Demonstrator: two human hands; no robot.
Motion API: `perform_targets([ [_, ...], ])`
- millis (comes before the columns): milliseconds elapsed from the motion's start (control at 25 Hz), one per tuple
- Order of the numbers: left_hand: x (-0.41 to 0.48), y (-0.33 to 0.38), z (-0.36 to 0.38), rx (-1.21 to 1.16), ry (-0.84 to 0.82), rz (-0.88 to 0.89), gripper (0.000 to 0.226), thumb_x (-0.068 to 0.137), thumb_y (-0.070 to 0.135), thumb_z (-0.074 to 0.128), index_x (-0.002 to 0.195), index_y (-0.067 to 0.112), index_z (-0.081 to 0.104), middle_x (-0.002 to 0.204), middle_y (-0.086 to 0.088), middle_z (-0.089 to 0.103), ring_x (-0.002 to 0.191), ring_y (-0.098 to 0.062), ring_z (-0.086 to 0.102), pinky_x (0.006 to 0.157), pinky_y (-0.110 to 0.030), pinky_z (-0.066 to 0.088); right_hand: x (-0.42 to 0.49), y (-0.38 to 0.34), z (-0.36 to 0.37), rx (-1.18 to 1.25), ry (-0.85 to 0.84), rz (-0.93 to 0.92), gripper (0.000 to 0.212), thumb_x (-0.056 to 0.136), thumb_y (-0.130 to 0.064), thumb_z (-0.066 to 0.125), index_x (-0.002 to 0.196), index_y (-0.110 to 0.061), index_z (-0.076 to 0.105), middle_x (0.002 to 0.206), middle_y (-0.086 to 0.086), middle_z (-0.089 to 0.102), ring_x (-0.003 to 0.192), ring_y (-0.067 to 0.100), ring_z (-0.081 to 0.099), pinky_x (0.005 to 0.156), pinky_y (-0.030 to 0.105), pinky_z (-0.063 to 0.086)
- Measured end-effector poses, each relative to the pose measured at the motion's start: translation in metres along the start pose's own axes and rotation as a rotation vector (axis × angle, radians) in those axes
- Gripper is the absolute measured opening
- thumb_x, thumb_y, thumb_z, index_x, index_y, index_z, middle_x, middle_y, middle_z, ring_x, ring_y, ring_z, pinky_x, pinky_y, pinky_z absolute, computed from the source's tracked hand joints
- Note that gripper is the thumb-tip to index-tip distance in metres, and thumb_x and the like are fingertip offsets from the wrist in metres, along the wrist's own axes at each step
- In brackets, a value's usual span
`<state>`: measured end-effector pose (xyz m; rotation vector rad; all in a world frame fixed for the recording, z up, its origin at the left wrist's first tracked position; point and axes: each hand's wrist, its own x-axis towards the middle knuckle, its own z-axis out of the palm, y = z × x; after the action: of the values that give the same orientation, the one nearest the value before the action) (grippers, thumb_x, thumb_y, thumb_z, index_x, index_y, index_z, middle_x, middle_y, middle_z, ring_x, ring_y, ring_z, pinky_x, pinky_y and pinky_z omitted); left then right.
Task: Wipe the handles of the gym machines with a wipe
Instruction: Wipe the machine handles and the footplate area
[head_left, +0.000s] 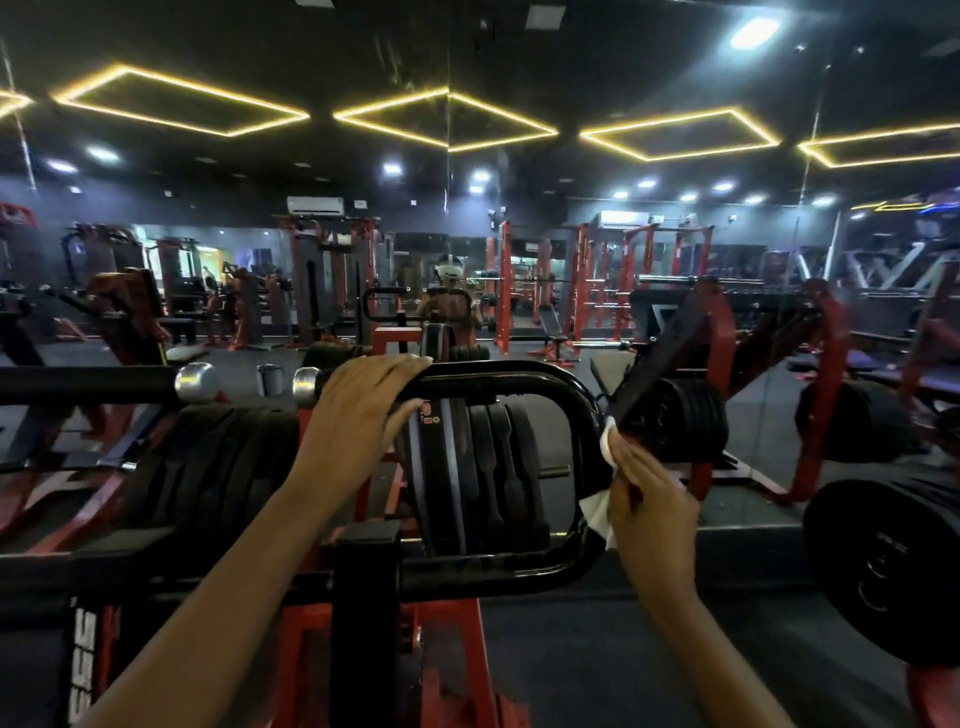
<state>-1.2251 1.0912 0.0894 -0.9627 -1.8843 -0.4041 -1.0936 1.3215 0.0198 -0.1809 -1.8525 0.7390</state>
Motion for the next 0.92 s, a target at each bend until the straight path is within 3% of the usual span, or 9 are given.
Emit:
perform_targets([
  [120,-0.001,-0.001,0.002,-0.018,0.013,-0.014,0.041,0.082,0.016,0.066,0.121,0.011,0.057,0.115,-0.008,0.063,0.107,-0.027,0.058,0.096,-0.041,0.041,0.011,-0.010,-0.002,0.005,0.067,-0.137,0.044,0.081,0.009,0.060,0.119,-0.011,0.051,0.117,0.011,0.063,0.105,0.018,0.060,0.096,0.023,0.043],
  [240,0.000,0.000,0.001,-0.032,0.011,-0.023,0.040,0.082,0.016,0.067,0.121,0.012,0.058,0.115,-0.007,0.063,0.108,-0.026,0.058,0.097,-0.039,0.039,0.055,-0.035,0.010,-0.191,0.073,-0.646,0.034,0.079,0.003,0.058,0.113,-0.001,0.062,0.112,0.015,0.066,0.100,0.021,0.062,0.091,0.030,0.047],
  [360,0.000,0.000,0.000,-0.050,0.017,-0.034,0.041,0.081,0.015,0.068,0.120,0.011,0.058,0.115,-0.008,0.064,0.108,-0.026,0.059,0.098,-0.039,0.039,0.082,-0.035,0.019,-0.454,-0.087,-1.019,0.037,0.080,-0.001,0.049,0.115,0.001,0.061,0.115,0.014,0.065,0.107,0.026,0.058,0.088,0.038,0.054],
  [520,-0.001,0.001,0.002,-0.064,0.036,-0.047,0.040,0.081,0.016,0.066,0.120,0.010,0.059,0.114,-0.010,0.064,0.108,-0.027,0.059,0.098,-0.042,0.041,0.084,-0.007,-0.005,-0.614,-0.235,-1.118,0.043,0.081,0.001,0.051,0.123,0.002,0.053,0.123,0.016,0.058,0.110,0.025,0.043,0.079,0.038,0.057],
  [720,-0.001,0.002,0.004,-0.072,0.043,-0.051,0.041,0.080,0.013,0.069,0.120,0.009,0.059,0.114,-0.011,0.064,0.108,-0.030,0.059,0.097,-0.046,0.041,0.066,0.001,-0.041,-0.738,-0.434,-1.171,0.059,0.061,-0.001,0.077,0.117,0.000,0.059,0.122,0.015,0.058,0.104,0.026,0.054,0.072,0.034,0.059],
  [840,-0.001,0.001,0.003,-0.074,0.028,-0.056,0.041,0.081,0.013,0.069,0.120,0.010,0.059,0.115,-0.011,0.063,0.108,-0.030,0.058,0.098,-0.046,0.041,0.085,-0.025,-0.025,-0.688,-0.369,-1.311,0.037,0.080,-0.002,0.053,0.116,-0.003,0.060,0.120,0.009,0.061,0.105,0.023,0.058,0.079,0.030,0.056],
  [920,0.000,0.001,0.002,-0.071,0.016,-0.057,0.041,0.082,0.013,0.068,0.122,0.011,0.058,0.116,-0.010,0.063,0.110,-0.029,0.057,0.100,-0.046,0.039,0.097,-0.046,-0.012,-0.713,-0.319,-1.389,0.037,0.084,-0.005,0.039,0.106,-0.007,0.068,0.112,0.005,0.065,0.098,0.018,0.061,0.077,0.025,0.054],
])
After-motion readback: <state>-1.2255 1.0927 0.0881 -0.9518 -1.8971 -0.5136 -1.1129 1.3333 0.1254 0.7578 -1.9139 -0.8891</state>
